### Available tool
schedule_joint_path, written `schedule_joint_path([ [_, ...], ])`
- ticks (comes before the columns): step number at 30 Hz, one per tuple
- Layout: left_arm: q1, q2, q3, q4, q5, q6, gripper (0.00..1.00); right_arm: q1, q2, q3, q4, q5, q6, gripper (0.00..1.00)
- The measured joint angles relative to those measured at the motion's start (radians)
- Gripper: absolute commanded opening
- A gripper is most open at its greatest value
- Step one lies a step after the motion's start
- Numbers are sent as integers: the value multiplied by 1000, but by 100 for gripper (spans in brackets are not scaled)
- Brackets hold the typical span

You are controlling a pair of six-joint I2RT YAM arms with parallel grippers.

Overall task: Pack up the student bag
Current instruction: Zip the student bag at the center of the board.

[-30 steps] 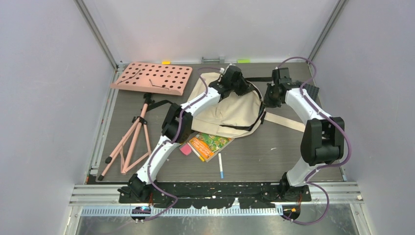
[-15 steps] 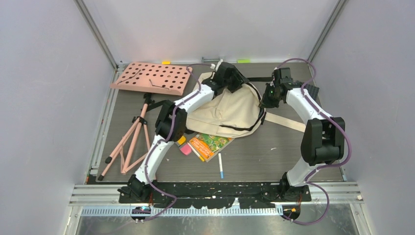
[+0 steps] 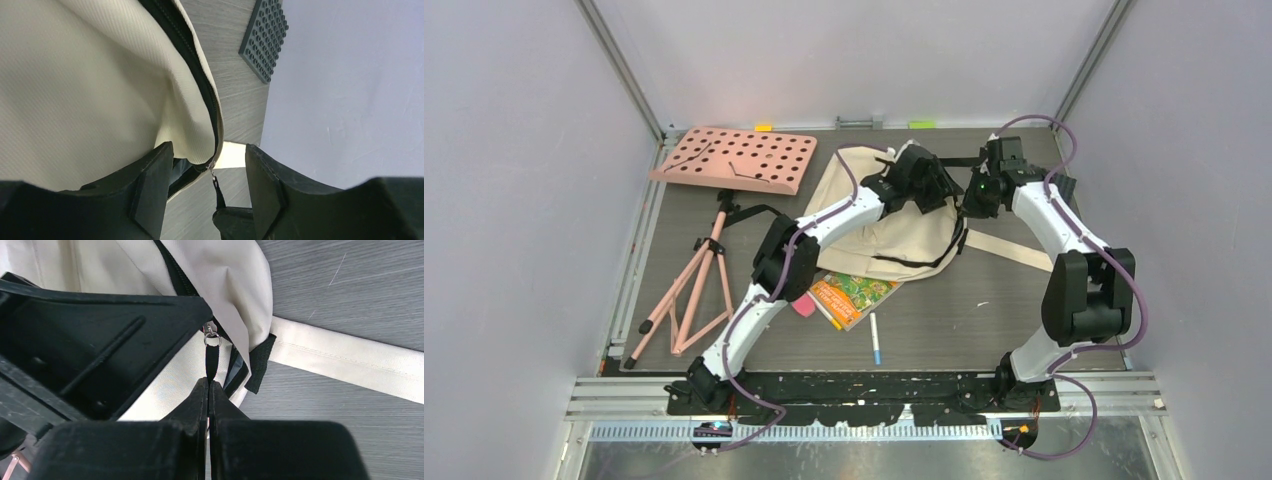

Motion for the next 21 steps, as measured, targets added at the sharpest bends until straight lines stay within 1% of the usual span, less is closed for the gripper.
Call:
schedule_joint_path([
  [3, -8, 0, 13, -29, 4, -8, 49, 0, -12, 0, 0, 3, 0, 1],
  [5, -12, 0, 19, -39, 3, -10, 37, 0, -13, 0, 0, 6, -1, 1],
  [6, -12, 0, 23, -46, 3, -11, 33, 0, -13, 0, 0, 6, -1, 1],
  [8, -12, 2, 33, -61, 2, -10, 29, 0, -13, -1, 0, 9, -2, 1],
  [10, -12, 12, 60, -77, 2, -3, 28, 0, -13, -2, -1, 15, -4, 1],
  [11, -12, 21, 81, -82, 1, 4, 26, 0, -14, -3, 0, 21, -5, 1],
  [14, -11, 54, 137, -88, 0, 22, 15, 0, -24, -16, 2, 38, -11, 1],
  [18, -10, 72, 144, -89, 4, 42, 1, 0, -35, -36, 7, 66, -24, 1],
  [21, -10, 75, 144, -88, 17, 51, 0, 0, -37, -51, 7, 95, -29, 1],
])
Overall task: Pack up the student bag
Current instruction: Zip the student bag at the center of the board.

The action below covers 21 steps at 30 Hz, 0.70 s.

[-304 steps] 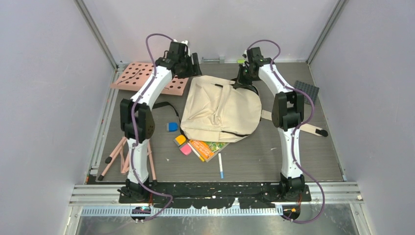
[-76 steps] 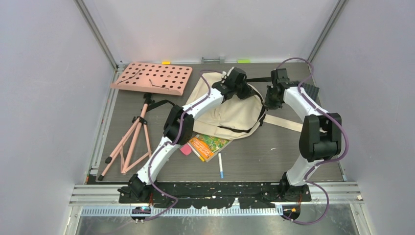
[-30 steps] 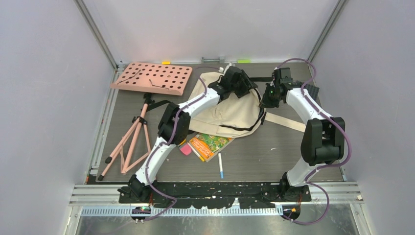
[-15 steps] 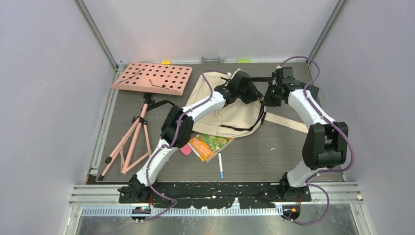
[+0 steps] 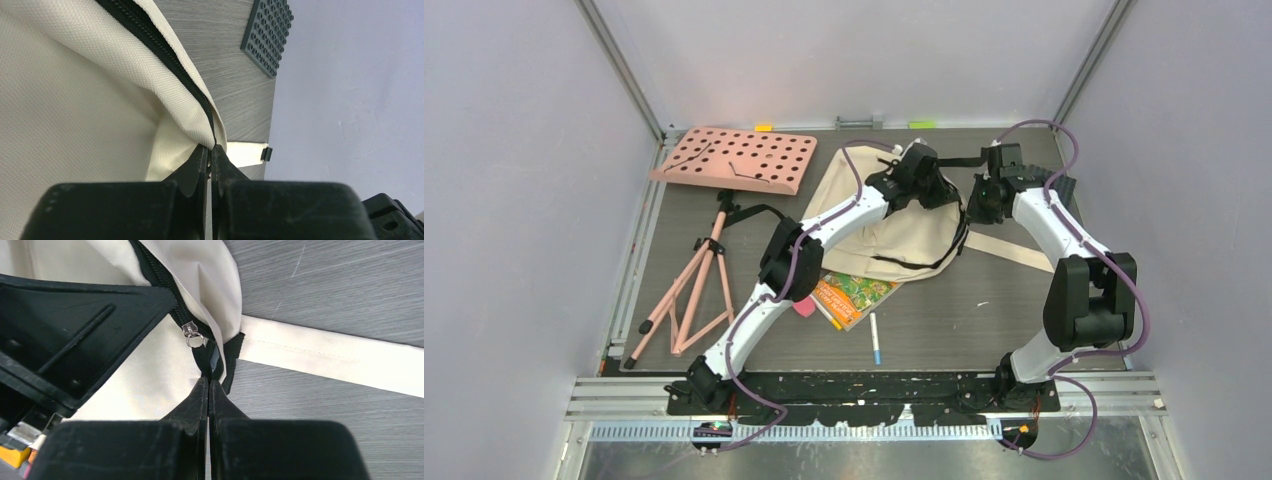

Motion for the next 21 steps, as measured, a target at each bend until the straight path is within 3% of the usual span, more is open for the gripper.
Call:
schedule_joint_path([
  [21, 13, 0, 2, 50, 22, 46, 0, 3, -27, -71, -5, 69, 41, 1],
])
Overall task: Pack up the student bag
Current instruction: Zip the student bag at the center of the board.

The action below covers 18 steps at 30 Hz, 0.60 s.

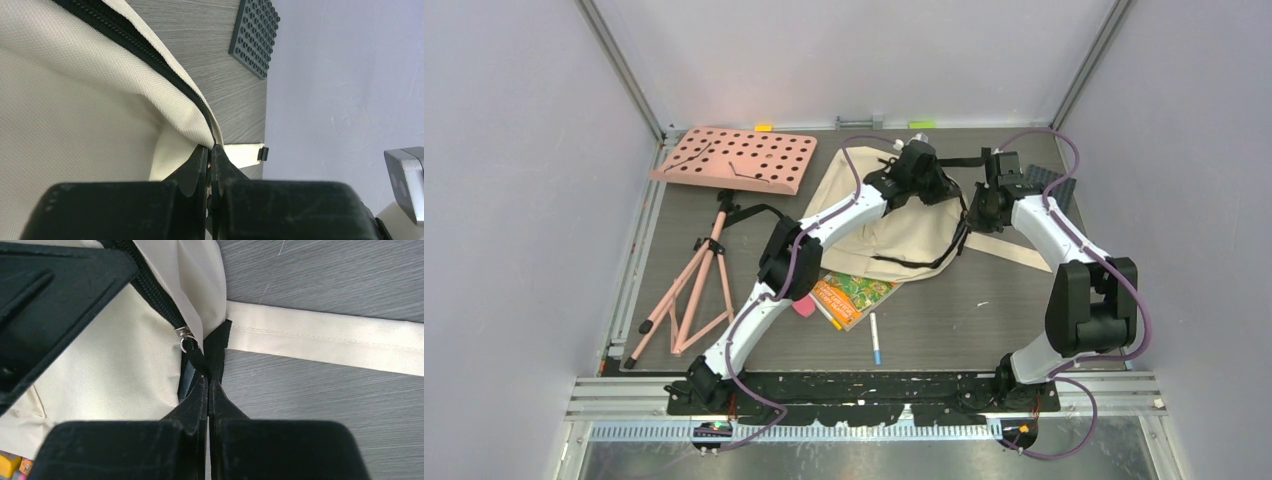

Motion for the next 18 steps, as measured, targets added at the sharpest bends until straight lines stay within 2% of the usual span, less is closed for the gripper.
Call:
schedule_joint_path([
  [5, 8, 6, 21, 11, -3, -3, 0, 0, -17, -8, -8, -48, 2, 1],
  [12, 49, 10, 35, 70, -68, -7, 0, 0, -28, -25, -119, -123, -21, 1],
  [18, 92, 16, 35, 110, -102, -11, 0, 0, -61, -31, -164, -249, -56, 1],
])
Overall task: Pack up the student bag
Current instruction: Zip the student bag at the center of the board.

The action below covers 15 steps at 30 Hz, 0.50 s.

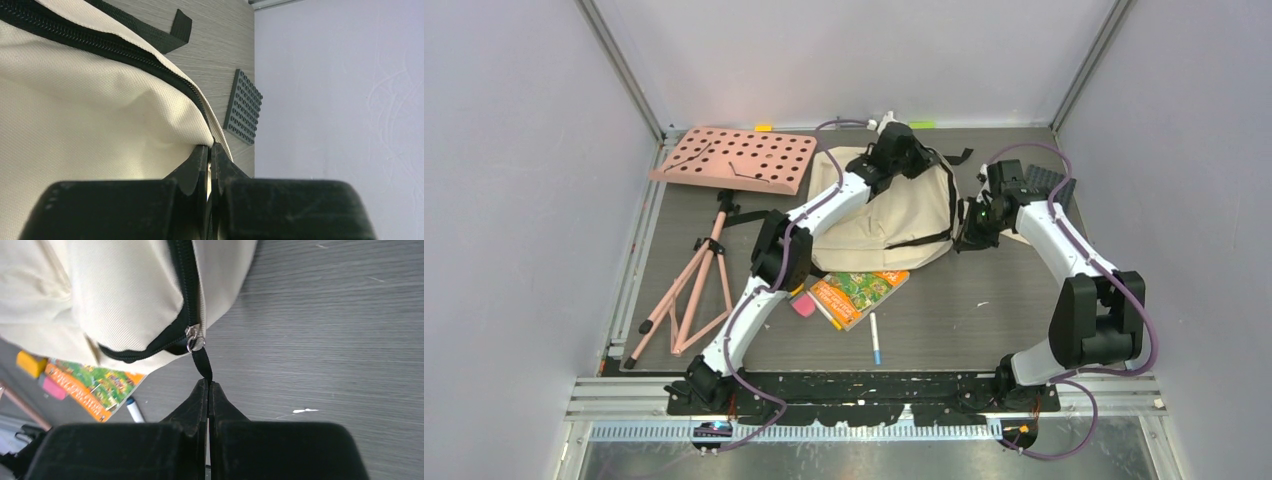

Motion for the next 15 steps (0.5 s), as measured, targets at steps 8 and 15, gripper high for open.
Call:
schedule_joint_path([
  [8, 6, 6, 0, 19, -13, -1, 13, 0, -12, 12, -30, -133, -44, 1],
  [15, 44, -41, -113, 78, -6, 31, 56, 1, -12, 14, -32, -137, 6, 1],
])
